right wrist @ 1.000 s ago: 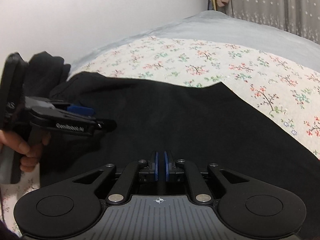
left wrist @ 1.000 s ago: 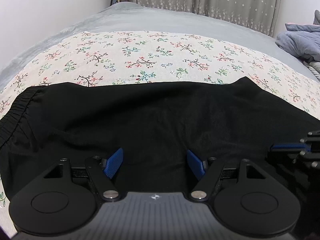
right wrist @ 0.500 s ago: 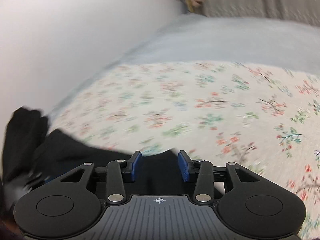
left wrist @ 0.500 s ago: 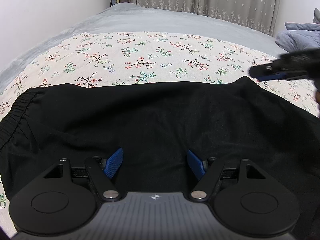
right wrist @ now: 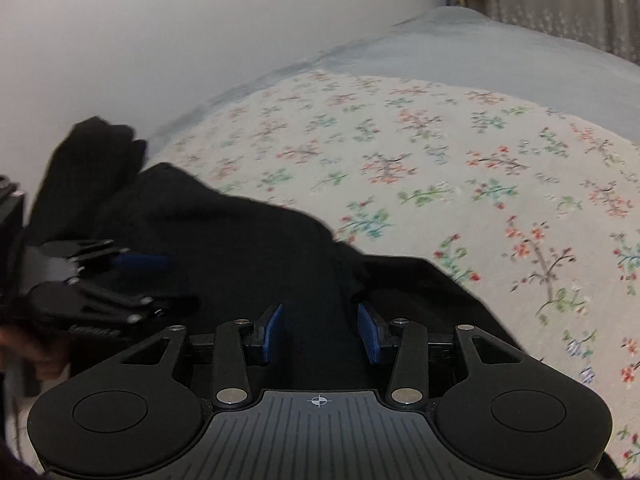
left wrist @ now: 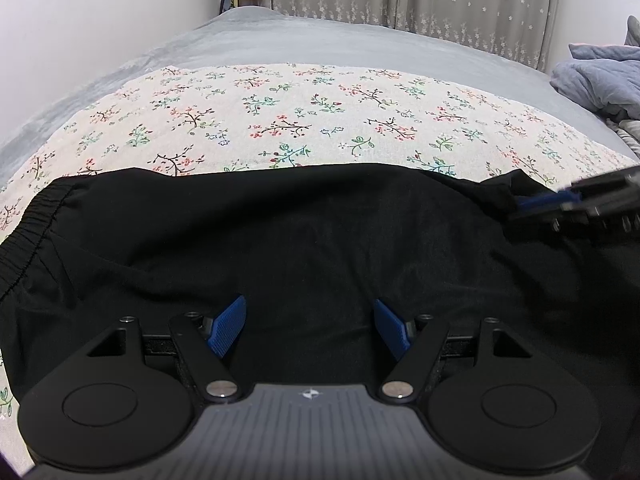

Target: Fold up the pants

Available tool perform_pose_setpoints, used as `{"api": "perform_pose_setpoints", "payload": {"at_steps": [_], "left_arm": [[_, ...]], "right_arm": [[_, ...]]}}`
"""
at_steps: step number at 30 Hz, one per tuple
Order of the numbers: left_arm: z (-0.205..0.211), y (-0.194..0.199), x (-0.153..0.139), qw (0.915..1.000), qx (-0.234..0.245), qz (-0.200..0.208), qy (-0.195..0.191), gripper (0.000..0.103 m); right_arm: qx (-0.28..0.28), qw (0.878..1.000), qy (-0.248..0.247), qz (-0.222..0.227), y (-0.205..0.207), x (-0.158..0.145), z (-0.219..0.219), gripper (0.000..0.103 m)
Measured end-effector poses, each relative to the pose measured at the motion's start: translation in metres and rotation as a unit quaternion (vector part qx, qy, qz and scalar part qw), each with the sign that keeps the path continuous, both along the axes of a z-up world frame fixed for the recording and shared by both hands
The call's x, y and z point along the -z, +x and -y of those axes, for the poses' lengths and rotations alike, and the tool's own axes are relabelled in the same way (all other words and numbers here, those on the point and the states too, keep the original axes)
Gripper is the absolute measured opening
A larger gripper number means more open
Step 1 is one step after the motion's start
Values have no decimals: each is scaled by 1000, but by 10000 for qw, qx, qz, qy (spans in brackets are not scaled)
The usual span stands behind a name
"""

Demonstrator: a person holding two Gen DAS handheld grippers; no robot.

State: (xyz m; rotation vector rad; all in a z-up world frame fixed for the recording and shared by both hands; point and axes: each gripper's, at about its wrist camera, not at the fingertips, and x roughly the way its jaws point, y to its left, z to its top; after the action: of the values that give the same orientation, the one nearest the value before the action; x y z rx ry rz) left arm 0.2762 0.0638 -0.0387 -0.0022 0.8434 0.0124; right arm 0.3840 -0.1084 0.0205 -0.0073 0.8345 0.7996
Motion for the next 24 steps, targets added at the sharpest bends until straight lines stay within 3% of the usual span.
{"api": "perform_pose_setpoints", "payload": {"at_steps": [3,5,9,11,13,16,23,24], "left_arm": [[0,0,0,10000,8,4,5,74],[0,0,0,10000,10,7,3,74],[1,-1,0,10000,35,29,36,74],[2,-2,0,10000,34,39,60,74],[3,-2,0,10000,32,45,74,74],[5,-3,1,9999,35,74,109,74],[4,-4,1,9999,46,60,80,74],[3,-3,0,10000,48,45,56,74]], "right_arm": [[320,9992,257,14,14,-5,3,42],[577,9977,361,-61,29,-5,1,48],[875,9937,484,-509,51,6,-7,48],[1029,9921,513,-501,53,10,-6,36],[1316,9875,711,-492,55,12,2,7],[1580,9819,937,-457,58,14,13,1],[2117,9762,415,-236,52,22,0,1],[2271,9732,351,-116,48,18,1,14]]}}
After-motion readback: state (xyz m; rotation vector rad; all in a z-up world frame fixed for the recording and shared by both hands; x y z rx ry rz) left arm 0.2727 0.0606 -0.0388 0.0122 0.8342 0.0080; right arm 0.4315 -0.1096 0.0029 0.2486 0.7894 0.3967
